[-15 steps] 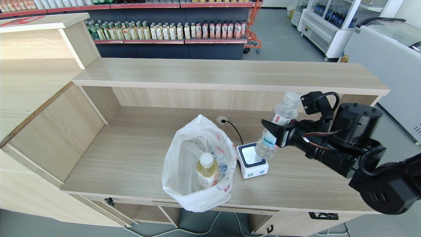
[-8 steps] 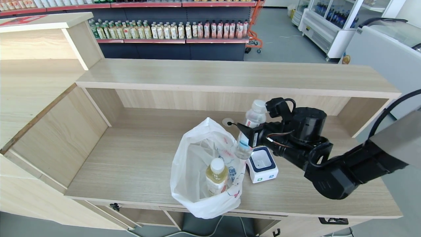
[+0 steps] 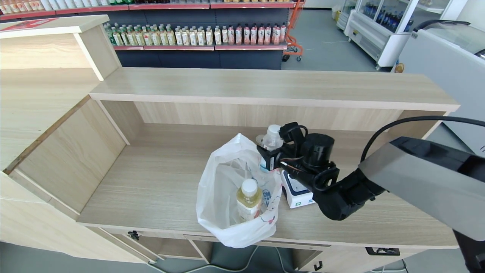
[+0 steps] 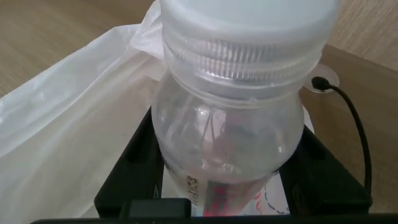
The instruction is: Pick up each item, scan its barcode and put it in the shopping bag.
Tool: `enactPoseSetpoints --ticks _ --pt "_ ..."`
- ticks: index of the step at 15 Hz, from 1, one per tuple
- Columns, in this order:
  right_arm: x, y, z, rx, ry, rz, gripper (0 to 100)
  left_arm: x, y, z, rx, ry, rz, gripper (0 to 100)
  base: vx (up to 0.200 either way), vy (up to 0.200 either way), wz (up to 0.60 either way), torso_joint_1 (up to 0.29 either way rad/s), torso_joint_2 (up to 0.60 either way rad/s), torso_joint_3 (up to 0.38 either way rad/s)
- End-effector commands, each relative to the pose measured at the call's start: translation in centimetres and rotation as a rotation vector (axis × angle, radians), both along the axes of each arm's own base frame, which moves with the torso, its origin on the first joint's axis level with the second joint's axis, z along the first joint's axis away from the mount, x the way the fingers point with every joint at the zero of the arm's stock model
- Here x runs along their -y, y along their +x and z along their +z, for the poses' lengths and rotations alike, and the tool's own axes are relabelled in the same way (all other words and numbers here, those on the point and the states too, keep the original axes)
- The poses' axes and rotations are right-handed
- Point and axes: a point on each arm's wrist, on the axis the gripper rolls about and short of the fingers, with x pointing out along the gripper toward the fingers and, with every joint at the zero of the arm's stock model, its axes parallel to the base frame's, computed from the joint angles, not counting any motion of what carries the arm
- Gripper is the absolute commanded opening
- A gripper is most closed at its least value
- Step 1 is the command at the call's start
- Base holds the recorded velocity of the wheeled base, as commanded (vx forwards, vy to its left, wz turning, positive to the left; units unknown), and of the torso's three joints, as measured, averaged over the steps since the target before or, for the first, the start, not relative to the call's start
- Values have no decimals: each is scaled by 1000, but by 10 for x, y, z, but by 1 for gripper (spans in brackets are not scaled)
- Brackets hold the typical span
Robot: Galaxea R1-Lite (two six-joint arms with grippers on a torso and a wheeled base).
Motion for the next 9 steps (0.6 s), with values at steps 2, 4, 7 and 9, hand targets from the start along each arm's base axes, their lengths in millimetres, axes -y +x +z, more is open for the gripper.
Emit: enactPoseSetpoints --ticks 2,4,7,9 --pt "-21 8 -26 -3 -37 33 0 0 0 0 0 0 0 100 0 0 0 0 0 0" --pt "-28 12 -36 5 -60 41 0 0 0 0 0 -1 0 100 0 0 0 0 0 0" --pt "-30 16 -51 10 -98 40 0 0 0 0 0 -1 0 100 0 0 0 0 0 0" --pt "-31 16 -58 10 -118 39 0 0 0 0 0 -1 0 100 0 0 0 0 0 0"
